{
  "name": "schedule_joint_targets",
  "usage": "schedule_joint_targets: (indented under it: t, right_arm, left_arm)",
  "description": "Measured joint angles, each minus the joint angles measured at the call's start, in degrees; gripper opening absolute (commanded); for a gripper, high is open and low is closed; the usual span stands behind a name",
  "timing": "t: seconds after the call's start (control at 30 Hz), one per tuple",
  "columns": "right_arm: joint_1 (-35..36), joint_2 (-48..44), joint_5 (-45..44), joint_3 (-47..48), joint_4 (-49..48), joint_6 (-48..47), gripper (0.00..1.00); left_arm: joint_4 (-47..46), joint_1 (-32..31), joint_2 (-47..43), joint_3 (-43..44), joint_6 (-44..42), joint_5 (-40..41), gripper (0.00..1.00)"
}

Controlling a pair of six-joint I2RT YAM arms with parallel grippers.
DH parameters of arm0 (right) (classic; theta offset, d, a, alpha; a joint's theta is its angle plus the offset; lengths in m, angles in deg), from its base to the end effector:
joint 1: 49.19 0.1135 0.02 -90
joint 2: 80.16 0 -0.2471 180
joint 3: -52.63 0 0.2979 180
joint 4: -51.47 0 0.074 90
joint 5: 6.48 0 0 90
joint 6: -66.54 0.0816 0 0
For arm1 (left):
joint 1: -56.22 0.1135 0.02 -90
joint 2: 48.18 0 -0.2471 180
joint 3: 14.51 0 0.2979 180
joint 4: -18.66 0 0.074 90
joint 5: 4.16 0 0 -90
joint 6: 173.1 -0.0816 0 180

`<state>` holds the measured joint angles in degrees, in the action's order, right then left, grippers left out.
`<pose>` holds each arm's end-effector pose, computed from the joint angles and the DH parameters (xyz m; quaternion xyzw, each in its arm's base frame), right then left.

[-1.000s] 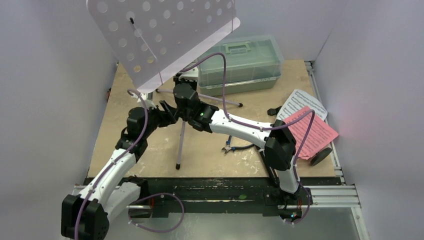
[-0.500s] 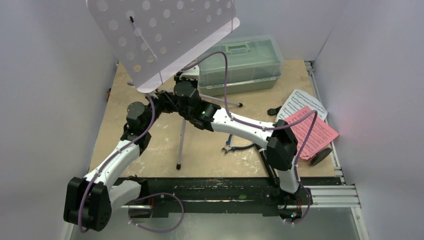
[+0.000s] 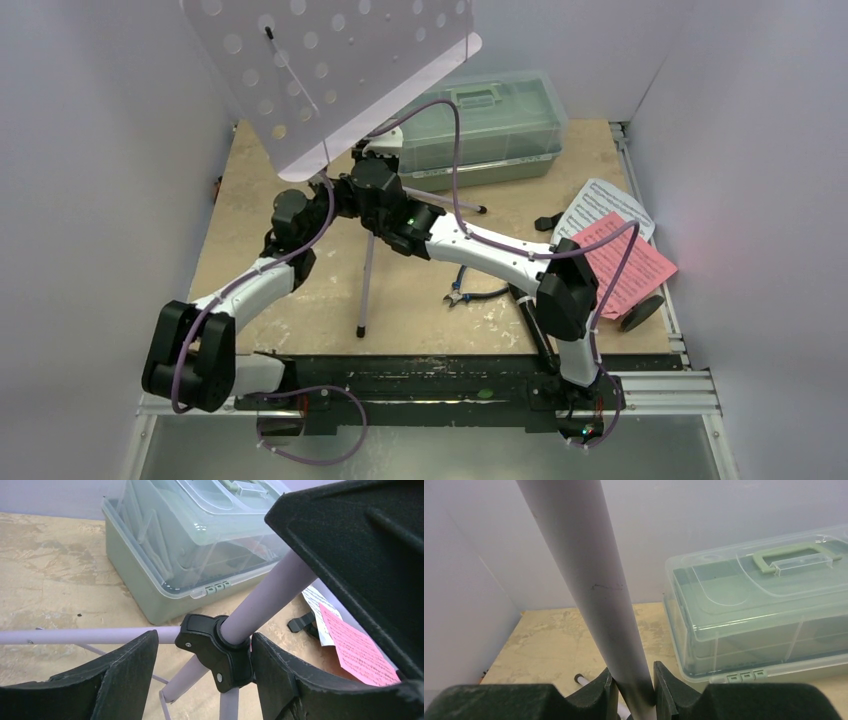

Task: Set up the instrument practice props

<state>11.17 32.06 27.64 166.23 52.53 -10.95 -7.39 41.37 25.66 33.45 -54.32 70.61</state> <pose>0.3213 0.4281 0.3501 0.0511 0.7041 0.1062 0.7002 0.3541 -0.1161 0.2213 0.0083 0.7060 -0.3477 0.6169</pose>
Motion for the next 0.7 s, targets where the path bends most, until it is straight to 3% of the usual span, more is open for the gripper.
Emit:
schedule_joint_targets:
  t: [0.13, 0.3, 0.43, 0.53, 0.6, 0.7]
  right_arm:
    - [-0.1, -0.6, 0.1, -0.2, 0.6, 0.6, 0.00]
    - [0.0, -1.0, 0.4, -0.2, 2.0, 1.5, 0.00]
    - [0.0, -1.1, 0.9, -0.2, 2.4, 1.6, 0.00]
    - [0.0, -1.5, 1.3, -0.2, 3.1, 1.7, 0.00]
    - [-0.1, -1.7, 1.5, -0.2, 3.4, 2.1, 0.00]
    - [-0.1, -1.7, 1.7, -0.2, 3.6, 2.5, 0.00]
  left_arm:
    - [-2.8, -1.2, 0.8, -0.2, -2.0, 0.4, 0.62]
    - [-16.5, -3.1, 3.8, -2.9, -4.5, 1.0, 0.50]
    - [-25.2, -3.6, 7.4, -3.5, -4.4, 0.8, 0.61]
    - [-26.1, -3.6, 7.8, -3.5, -4.3, 1.6, 0.60]
    - [-27.0, -3.7, 8.1, -3.5, -4.3, 1.7, 0.54]
    - [-30.5, -4.1, 9.7, -3.5, -4.4, 1.4, 0.27]
